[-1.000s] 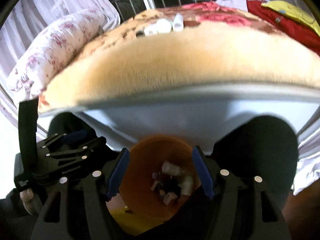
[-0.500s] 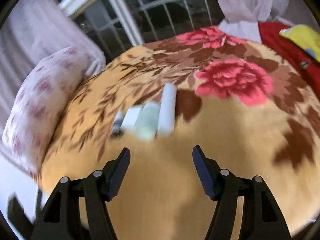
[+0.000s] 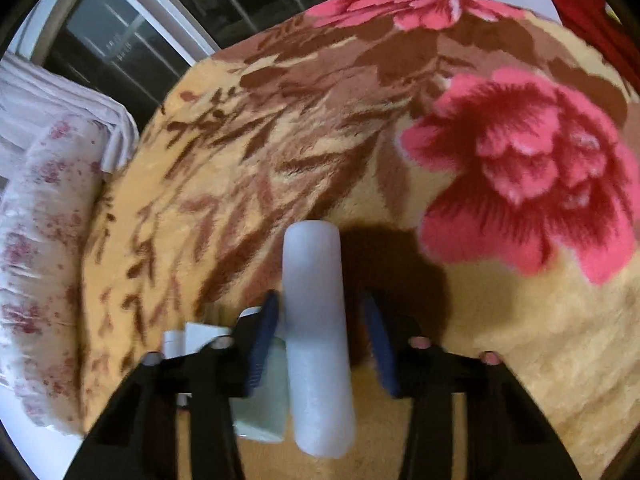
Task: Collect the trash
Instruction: 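Grasp the white cylindrical tube with the right tool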
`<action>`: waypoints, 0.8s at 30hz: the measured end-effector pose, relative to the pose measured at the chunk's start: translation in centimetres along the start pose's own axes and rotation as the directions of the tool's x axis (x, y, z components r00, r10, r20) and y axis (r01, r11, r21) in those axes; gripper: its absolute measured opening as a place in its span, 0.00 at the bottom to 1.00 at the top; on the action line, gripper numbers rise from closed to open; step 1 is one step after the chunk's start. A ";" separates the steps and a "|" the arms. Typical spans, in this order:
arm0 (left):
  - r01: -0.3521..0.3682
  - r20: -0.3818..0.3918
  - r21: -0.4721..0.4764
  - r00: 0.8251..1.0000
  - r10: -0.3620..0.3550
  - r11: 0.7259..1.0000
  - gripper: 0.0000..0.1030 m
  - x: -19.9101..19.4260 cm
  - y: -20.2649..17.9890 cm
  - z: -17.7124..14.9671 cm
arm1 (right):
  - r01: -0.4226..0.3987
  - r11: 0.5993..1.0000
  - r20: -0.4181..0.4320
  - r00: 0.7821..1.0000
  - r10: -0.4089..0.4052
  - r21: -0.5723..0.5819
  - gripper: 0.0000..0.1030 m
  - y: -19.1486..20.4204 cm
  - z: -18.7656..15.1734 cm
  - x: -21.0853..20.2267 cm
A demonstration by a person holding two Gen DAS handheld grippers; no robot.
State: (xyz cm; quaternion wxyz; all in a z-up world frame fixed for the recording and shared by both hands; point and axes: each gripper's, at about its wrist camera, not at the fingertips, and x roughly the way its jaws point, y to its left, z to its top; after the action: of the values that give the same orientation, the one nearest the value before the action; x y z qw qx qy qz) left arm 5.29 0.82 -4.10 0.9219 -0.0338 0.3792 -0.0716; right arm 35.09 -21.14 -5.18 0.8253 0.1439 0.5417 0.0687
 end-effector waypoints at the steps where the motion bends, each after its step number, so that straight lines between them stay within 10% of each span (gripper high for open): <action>1: -0.001 0.001 0.000 1.000 0.001 1.000 0.77 0.0 0.0 0.0 | 0.009 1.000 -0.001 1.000 -0.009 -0.017 0.28 0.2 -0.2 0.5; 7: 0.006 0.001 -0.027 1.000 -0.005 1.000 0.77 0.1 0.3 0.1 | 0.109 0.988 0.074 0.992 -0.101 -0.112 0.25 1.5 -1.6 0.2; 24: -0.041 0.009 -0.044 0.999 0.042 0.998 0.77 0.1 -0.2 3.0 | -0.052 0.991 0.342 0.935 0.091 -0.123 0.22 -1.4 -9.8 -11.2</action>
State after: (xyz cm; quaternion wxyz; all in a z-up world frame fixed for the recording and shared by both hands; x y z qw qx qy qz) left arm 7.48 0.68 -1.99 0.9241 -0.0465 0.3767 -0.0440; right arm 21.56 -23.89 0.57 0.9116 0.1270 0.3774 0.1025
